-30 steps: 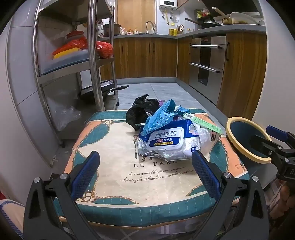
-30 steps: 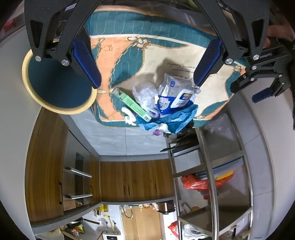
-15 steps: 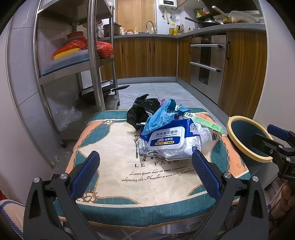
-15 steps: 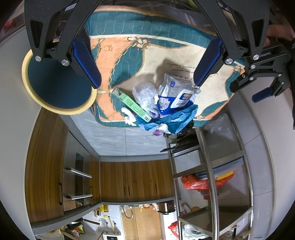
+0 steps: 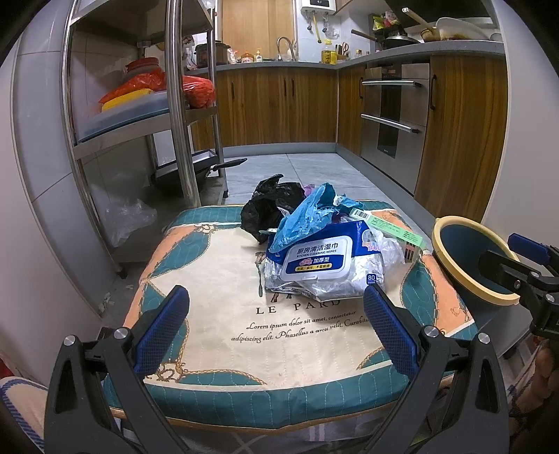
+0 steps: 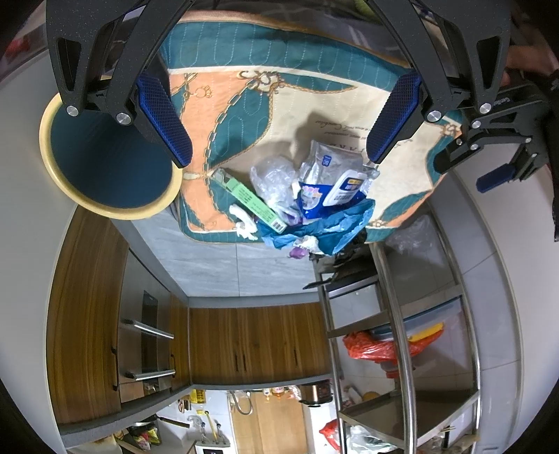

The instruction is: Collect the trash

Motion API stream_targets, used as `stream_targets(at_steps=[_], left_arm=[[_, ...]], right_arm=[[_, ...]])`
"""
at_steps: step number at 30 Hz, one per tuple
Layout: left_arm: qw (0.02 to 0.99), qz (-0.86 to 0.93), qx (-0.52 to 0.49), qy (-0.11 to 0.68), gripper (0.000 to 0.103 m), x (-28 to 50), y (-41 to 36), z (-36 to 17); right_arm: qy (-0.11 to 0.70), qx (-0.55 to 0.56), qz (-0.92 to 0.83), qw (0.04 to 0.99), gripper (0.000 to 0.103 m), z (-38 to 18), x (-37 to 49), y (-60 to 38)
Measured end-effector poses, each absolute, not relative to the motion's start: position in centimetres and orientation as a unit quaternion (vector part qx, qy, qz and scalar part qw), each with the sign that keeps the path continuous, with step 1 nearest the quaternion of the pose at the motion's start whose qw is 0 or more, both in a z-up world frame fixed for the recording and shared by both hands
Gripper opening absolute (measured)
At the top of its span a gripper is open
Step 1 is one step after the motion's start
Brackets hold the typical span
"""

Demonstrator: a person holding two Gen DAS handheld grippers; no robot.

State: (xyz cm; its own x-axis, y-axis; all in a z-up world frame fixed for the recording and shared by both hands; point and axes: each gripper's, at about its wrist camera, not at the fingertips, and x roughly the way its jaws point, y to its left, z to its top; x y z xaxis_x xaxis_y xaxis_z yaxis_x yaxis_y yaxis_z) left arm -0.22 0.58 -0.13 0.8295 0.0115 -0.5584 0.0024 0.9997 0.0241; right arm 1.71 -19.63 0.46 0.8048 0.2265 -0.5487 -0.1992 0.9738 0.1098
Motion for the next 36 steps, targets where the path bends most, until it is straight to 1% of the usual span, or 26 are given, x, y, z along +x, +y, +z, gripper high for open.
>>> stream_targets(at_steps=[36], left_arm=[[0.955,0.006,0.010,0.297,0.098,-0.11,0.68,-0.79]], right_arm=[[0.294,0.025,0.112,0.949,0.099,0.24,1.81,-19.73]])
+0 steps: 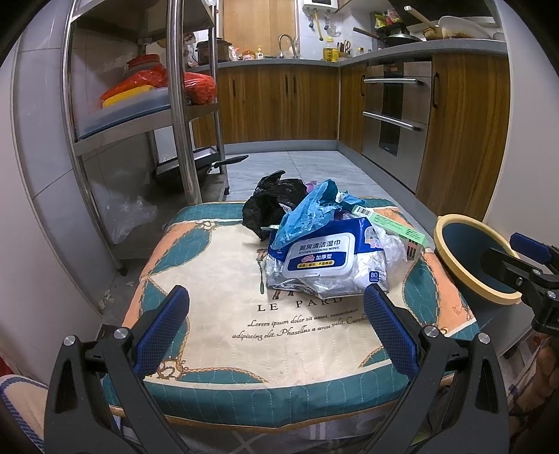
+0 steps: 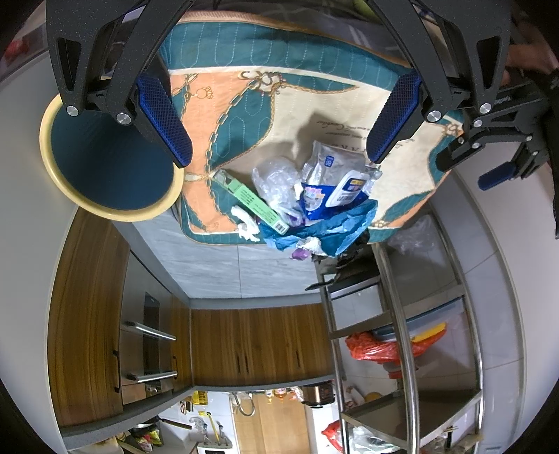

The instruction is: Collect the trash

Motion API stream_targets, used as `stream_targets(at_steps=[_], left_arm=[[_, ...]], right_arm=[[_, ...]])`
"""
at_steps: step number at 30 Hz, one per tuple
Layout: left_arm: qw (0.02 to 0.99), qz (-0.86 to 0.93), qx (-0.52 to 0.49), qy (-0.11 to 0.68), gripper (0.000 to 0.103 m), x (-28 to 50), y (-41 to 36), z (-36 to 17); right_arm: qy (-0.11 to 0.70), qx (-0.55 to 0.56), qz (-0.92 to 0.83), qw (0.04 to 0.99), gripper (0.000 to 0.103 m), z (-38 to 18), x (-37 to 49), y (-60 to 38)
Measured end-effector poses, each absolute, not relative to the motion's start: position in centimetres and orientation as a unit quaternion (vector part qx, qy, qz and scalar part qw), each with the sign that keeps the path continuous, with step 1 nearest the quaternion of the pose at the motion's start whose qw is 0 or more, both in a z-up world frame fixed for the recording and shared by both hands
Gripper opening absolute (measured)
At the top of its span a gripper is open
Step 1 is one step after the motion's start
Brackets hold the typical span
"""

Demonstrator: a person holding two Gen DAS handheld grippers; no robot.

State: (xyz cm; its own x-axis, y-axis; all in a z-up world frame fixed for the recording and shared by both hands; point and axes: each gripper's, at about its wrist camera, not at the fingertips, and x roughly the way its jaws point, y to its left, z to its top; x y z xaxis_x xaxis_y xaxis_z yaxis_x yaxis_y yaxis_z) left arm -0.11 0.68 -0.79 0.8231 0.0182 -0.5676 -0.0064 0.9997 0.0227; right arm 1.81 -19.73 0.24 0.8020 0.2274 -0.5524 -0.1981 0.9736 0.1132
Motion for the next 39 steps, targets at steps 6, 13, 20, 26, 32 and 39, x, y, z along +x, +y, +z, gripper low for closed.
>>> stream_targets(at_steps=[6,13,20,26,32,39], left_arm=[[0.954,0.007,0.011,0.300,0.098,0.0,0.6,-0.7],[0.951,0.000,0.004,0.310,0.098,0.1,1.0,-0.8],[0.949,0.001,0.002,0.314,0.091,0.3,1.0,-0.8],[0.940,0.010,0.016,0.342,0.087,1.4,1.0,-1.2],[0.936,-0.018,0.033,0.351,0.087,3.2,0.8,-0.6],[0.927,-0.062,0.045,0.367,0.086,7.2,0.6,-0.4]], right_arm=[[0.294,0.025,0.112,0.949,0.099,0.2,1.9,-19.8],[0.296,0.025,0.112,0.948,0.099,-0.2,1.6,-19.8],[0.299,0.024,0.111,0.947,0.099,-0.3,1.8,-19.9],[0.306,0.025,0.112,0.945,0.099,-0.6,2.4,-19.7],[0.321,0.029,0.116,0.939,0.099,-0.4,3.4,-20.0],[0.343,0.017,0.131,0.930,0.098,0.2,6.1,-20.4]])
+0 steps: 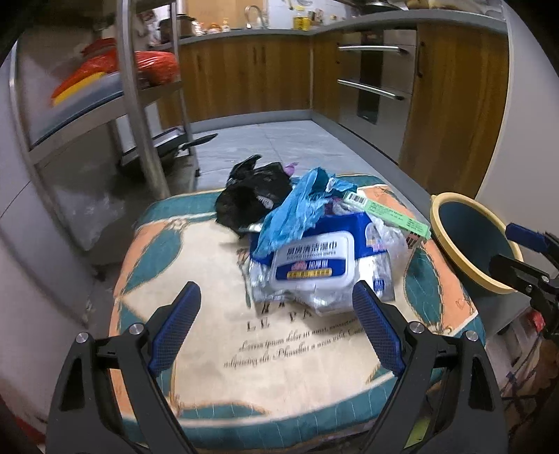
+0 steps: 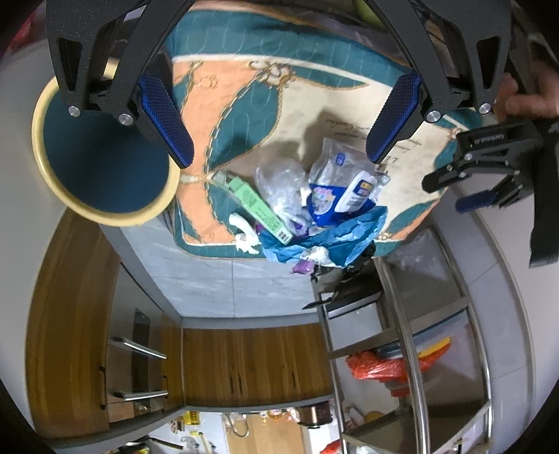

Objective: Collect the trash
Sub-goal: 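Grasp the black plastic bag with the left gripper while the right gripper approaches the glove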

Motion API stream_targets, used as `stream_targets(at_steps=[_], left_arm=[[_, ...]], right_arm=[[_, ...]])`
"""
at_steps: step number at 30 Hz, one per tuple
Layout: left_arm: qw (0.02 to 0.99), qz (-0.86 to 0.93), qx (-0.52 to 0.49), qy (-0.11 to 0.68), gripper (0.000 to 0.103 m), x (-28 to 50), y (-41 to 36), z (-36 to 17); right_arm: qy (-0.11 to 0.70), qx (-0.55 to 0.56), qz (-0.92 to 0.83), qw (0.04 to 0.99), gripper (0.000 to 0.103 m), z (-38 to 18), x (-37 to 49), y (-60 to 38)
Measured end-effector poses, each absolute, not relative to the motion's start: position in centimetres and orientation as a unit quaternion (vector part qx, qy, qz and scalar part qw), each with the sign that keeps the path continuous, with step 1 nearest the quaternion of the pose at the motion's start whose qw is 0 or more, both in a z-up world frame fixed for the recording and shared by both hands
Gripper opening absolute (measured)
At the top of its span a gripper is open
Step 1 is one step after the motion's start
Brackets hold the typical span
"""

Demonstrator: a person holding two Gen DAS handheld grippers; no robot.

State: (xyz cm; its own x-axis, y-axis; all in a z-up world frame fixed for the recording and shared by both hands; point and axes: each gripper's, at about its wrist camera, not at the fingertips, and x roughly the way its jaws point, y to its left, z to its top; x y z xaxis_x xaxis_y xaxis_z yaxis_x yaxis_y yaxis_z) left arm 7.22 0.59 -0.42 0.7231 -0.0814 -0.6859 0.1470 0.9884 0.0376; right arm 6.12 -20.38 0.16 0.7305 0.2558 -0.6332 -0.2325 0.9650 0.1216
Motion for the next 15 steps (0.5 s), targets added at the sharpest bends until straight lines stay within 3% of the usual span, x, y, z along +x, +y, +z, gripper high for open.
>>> stream_targets(at_steps=[9,15], left_arm=[[0.920,-0.090,0.068,0.374,0.078,13.7,-0.7,-0.5],[0.915,-0.099,0.025,0.390,0.077,17.4,0.1,-0.9]], right_arm=[[0.365,-0.009,0.145,0.920,0.095,-0.1,10.7,-21.1],[0.390,-0.011,0.154,0.908,0.083,-1.3,13.8,-21.2]])
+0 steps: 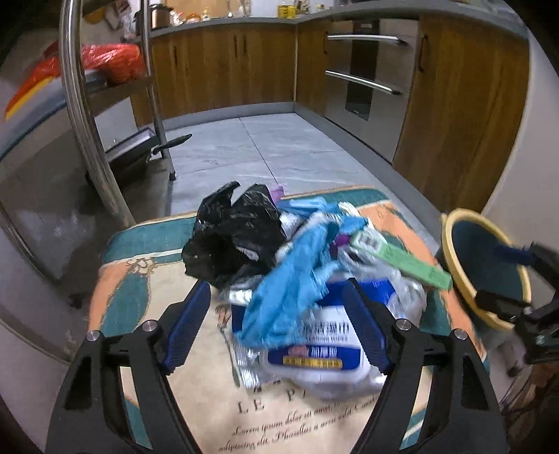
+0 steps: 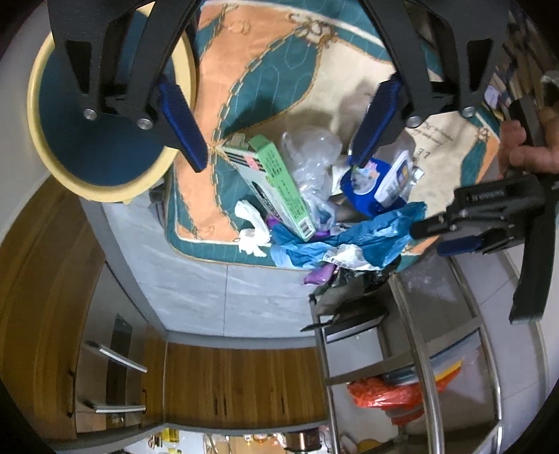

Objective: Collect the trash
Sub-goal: 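Grasp the black plastic bag with the left gripper while the right gripper approaches the glove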

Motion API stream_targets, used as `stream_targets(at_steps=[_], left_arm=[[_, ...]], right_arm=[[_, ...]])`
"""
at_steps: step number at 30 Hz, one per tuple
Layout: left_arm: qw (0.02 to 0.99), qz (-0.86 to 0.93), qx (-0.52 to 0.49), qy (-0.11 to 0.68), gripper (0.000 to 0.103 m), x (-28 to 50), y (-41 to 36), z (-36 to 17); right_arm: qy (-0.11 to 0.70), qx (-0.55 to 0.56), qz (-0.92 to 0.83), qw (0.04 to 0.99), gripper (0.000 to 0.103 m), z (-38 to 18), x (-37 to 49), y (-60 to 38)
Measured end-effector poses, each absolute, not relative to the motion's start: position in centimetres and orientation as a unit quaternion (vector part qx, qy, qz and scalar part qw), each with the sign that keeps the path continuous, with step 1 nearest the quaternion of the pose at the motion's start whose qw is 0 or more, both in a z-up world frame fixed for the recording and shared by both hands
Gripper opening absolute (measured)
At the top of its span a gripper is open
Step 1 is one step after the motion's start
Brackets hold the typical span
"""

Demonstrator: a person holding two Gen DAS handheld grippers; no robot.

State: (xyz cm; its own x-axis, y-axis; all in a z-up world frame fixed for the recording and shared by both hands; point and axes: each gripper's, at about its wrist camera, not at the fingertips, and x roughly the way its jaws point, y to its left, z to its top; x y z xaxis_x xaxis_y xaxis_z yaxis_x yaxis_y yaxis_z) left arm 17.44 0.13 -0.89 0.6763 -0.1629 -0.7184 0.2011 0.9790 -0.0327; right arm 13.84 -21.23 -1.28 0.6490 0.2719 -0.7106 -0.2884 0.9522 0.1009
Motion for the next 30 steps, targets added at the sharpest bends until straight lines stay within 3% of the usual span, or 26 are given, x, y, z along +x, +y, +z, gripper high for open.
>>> stream_targets(at_steps=[12,21,30], left_arm=[[0.916,-0.084,-0.061,0.389,0.076,24.1,5.0,0.5],[0.860,-0.130,-0.144,0.472,0.077,29.6,6.1,-4.2],[0.840,-0.154,-0.131,0.504,0.073,30.9,4.8,-6.5]], right_arm=[[0.395,-0.005,0.174,0.902,0.083,-1.9,18.4,-19.7],[0.414,-0.017,0.172,0.894,0.083,-3.5,19.7,-19.0],[0.436,-0.036,0.167,0.883,0.079,-5.1,19.9,-19.1]])
